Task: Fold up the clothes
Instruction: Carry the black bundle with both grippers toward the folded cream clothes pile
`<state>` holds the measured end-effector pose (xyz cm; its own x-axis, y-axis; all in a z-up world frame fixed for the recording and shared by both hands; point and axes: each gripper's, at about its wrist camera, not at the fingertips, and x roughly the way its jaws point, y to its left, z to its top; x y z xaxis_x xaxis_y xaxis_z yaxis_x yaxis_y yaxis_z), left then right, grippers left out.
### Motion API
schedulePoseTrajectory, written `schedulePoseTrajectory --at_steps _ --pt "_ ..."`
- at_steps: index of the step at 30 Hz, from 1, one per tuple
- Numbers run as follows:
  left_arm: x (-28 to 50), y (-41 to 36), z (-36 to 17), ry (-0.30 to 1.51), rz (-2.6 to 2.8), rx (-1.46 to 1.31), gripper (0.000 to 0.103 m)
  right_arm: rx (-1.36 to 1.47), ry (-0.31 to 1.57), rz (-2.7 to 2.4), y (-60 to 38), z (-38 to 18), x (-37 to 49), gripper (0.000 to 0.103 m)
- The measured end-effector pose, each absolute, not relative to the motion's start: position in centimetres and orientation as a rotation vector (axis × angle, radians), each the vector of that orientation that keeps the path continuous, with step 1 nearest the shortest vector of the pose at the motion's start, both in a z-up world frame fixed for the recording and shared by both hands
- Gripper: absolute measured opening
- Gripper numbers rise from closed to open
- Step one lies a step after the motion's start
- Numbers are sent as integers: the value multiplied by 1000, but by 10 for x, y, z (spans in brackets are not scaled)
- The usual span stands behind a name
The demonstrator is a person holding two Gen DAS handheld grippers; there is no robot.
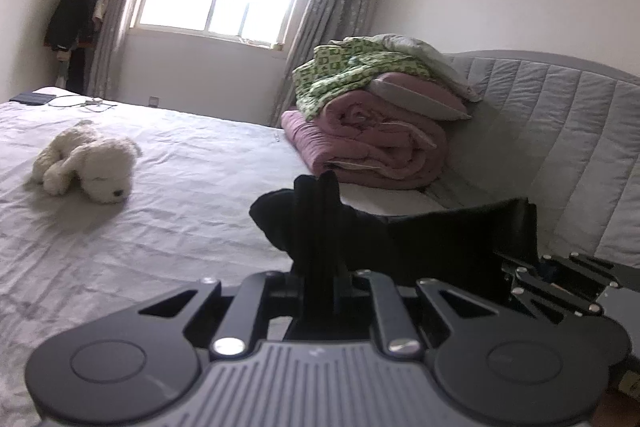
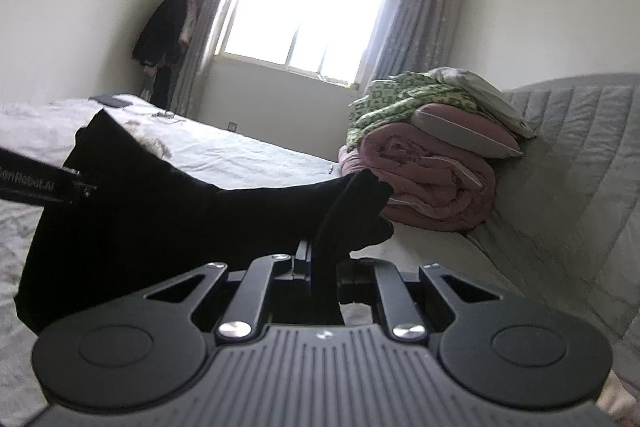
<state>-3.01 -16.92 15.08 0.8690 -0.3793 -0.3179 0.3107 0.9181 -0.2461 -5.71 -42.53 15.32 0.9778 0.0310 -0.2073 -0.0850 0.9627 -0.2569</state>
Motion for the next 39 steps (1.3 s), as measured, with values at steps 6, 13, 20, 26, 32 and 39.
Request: schedulePoseTrajectory --at_steps 6,13,20,26,32,39 --pt "-24 -196 165 350 -405 -194 12 -172 191 35 -456 167 -63 12" --pt "-27 -243 171 357 -499 -199 12 -45 190 -19 -505 178 -74 12" --pt "-28 -291 171 375 -606 -216 12 74 189 -77 -557 188 -85 12" --pt "-23 -332 175 407 -672 -248 12 88 207 -119 -590 188 -95 12" --pt "-17 -369 181 485 -732 -331 11 95 213 -150 -627 198 -108 12" --pt "-18 -406 191 556 -775 -356 11 211 269 -202 -667 196 -111 12"
